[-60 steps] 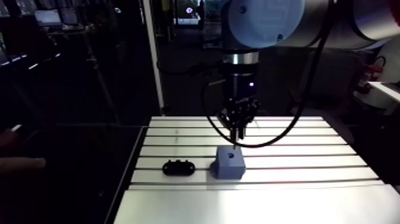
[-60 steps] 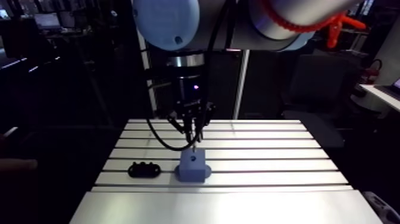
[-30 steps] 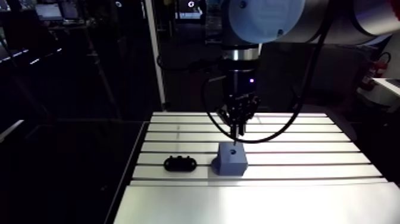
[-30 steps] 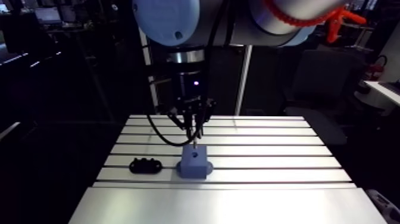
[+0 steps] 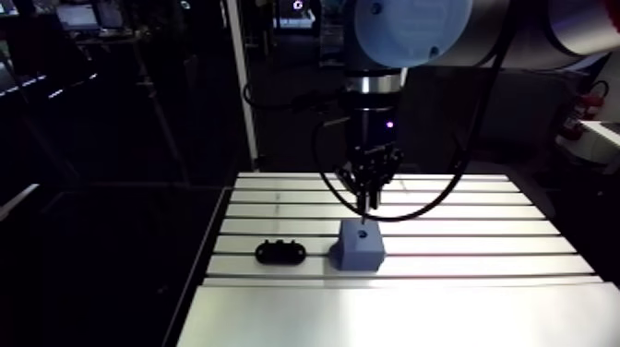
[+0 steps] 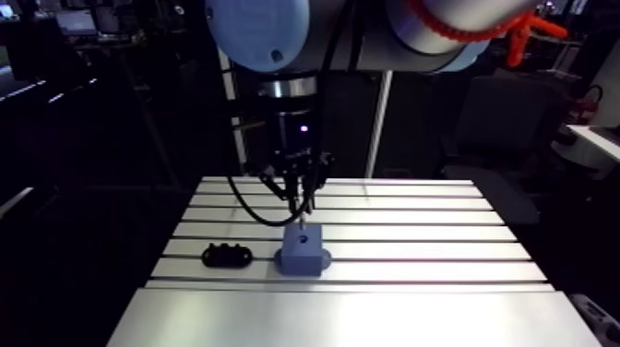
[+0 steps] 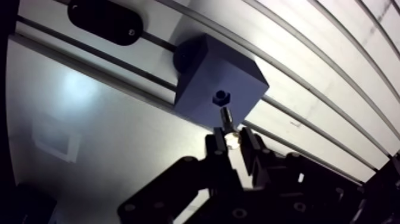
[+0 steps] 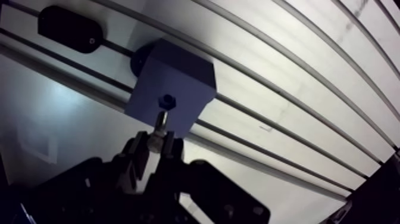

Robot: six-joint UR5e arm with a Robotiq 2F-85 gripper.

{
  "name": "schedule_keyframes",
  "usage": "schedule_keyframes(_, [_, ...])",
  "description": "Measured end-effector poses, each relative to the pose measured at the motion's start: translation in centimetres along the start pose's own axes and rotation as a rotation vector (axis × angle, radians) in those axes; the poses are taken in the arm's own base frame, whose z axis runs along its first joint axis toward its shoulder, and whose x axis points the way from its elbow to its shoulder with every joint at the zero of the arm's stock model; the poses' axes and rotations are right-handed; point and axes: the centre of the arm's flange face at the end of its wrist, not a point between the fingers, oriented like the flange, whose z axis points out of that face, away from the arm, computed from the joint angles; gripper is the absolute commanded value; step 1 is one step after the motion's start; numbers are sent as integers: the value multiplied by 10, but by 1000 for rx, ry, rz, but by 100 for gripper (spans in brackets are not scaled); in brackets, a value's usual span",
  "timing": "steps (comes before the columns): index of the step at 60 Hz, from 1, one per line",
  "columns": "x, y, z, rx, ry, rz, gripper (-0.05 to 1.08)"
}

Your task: Pick up the M10 bolt and insert it into the hex recess until seated.

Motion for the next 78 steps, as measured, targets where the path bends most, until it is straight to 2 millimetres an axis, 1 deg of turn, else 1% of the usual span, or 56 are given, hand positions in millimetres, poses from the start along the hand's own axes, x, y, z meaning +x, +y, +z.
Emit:
schedule_keyframes(47, [2, 0, 7, 2, -6, -1, 108])
schedule_keyframes(78, [5, 1, 15, 7, -21, -1, 108])
